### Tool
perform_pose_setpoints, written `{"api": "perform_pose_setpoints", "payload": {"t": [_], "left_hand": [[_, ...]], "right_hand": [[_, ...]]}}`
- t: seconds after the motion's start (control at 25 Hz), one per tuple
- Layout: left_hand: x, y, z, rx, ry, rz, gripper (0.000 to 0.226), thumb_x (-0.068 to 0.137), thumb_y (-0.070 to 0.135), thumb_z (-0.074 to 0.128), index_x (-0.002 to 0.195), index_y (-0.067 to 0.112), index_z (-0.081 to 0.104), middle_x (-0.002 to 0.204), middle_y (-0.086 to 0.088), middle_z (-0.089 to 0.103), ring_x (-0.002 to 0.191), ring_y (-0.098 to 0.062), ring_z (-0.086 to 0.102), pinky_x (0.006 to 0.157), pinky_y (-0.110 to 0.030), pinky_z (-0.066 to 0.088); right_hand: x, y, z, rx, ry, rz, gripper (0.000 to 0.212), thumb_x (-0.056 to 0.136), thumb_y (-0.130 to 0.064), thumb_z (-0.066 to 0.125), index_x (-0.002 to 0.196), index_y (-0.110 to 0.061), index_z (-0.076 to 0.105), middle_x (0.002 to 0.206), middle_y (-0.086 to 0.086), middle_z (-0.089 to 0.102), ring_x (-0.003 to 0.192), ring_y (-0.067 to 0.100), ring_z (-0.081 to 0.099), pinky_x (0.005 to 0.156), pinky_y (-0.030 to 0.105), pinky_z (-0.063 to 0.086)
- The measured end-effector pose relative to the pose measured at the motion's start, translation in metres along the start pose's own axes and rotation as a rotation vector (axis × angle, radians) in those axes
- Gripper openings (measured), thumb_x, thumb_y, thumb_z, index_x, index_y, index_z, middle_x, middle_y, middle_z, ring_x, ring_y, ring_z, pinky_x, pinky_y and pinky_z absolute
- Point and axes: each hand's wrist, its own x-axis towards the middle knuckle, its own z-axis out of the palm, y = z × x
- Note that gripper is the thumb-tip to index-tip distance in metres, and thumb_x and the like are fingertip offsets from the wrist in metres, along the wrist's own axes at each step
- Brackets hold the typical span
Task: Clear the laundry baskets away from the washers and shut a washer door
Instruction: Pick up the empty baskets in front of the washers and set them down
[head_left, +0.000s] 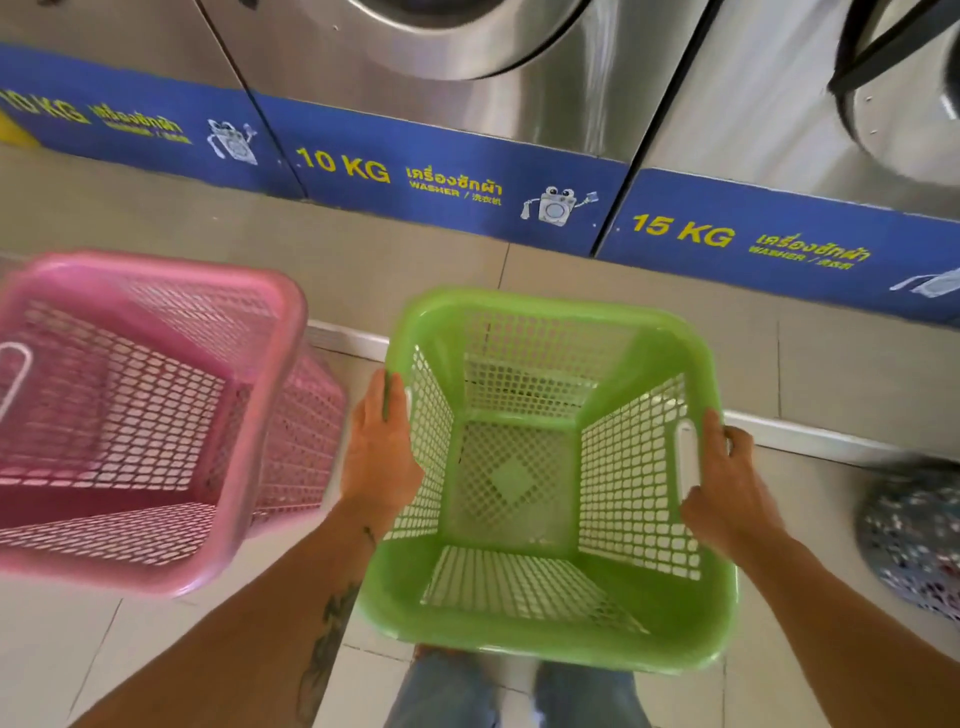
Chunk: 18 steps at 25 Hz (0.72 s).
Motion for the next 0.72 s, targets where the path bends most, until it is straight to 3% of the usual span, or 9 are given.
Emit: {"api": "perform_pose_setpoints", "payload": {"t": [0.12,0.28,0.36,0.44,0.52,0.64,0.72], "left_hand": [[-0.018,-0.010,0.010,-0.012,-0.066,-0.008,0.106,0.070,-0.011,0.063,0.153,0.012,0.001,0.161,-0.009,0.000,0.145,-0.033,0.014,0.114,-0.044,0.032],[-0.019,-0.008,-0.008,0.008,-0.178,-0.002,0.097,0.072,-0.004,0.063,0.151,0.010,0.009,0.161,-0.009,-0.001,0.143,-0.034,0.023,0.114,-0.040,0.032],[-0.022,0.005,-0.028,0.024,-0.206,-0.043,0.080,0.075,0.000,0.062,0.146,0.008,0.026,0.158,-0.012,0.014,0.137,-0.033,0.034,0.108,-0.037,0.037],[-0.031,0.019,-0.047,-0.029,-0.224,-0.098,0.069,0.077,0.001,0.058,0.142,0.009,0.038,0.149,-0.011,0.035,0.123,-0.027,0.048,0.090,-0.029,0.048],[-0.047,0.028,-0.063,-0.118,-0.264,-0.137,0.066,0.077,0.001,0.055,0.141,0.012,0.042,0.143,-0.010,0.045,0.112,-0.022,0.054,0.078,-0.029,0.053],[-0.083,0.036,-0.096,-0.301,-0.273,-0.179,0.062,0.076,0.004,0.052,0.136,0.014,0.049,0.136,-0.008,0.056,0.119,-0.023,0.056,0.095,-0.037,0.051],[-0.115,0.045,-0.132,-0.381,-0.254,-0.193,0.055,0.076,0.004,0.050,0.130,0.014,0.056,0.126,-0.005,0.064,0.110,-0.020,0.060,0.085,-0.029,0.053]], "right_hand": [[-0.017,0.008,0.016,0.047,-0.076,0.016,0.113,0.065,0.004,0.068,0.151,-0.029,0.003,0.145,0.006,0.025,0.100,0.042,0.060,0.065,0.047,0.058],[-0.033,0.011,0.010,0.122,-0.106,0.009,0.093,0.075,-0.015,0.067,0.151,-0.029,0.014,0.151,0.007,0.026,0.110,0.038,0.059,0.074,0.049,0.060],[-0.045,0.009,0.000,0.128,-0.115,0.010,0.084,0.078,-0.020,0.064,0.150,-0.026,0.021,0.149,0.011,0.033,0.109,0.036,0.060,0.077,0.050,0.060],[-0.059,0.003,-0.011,0.165,-0.119,0.009,0.077,0.083,-0.023,0.061,0.151,-0.024,0.025,0.148,0.012,0.037,0.108,0.034,0.062,0.079,0.051,0.059],[-0.078,-0.005,-0.026,0.185,-0.129,-0.023,0.069,0.089,-0.024,0.058,0.151,-0.022,0.027,0.151,0.013,0.036,0.120,0.034,0.055,0.090,0.052,0.055],[-0.117,-0.020,-0.058,0.162,-0.168,-0.103,0.061,0.094,-0.025,0.053,0.151,-0.022,0.029,0.155,0.011,0.033,0.139,0.030,0.036,0.112,0.046,0.037],[-0.153,-0.031,-0.089,0.153,-0.161,-0.168,0.060,0.095,-0.027,0.052,0.151,-0.021,0.031,0.155,0.011,0.033,0.140,0.028,0.036,0.112,0.041,0.033]]}}
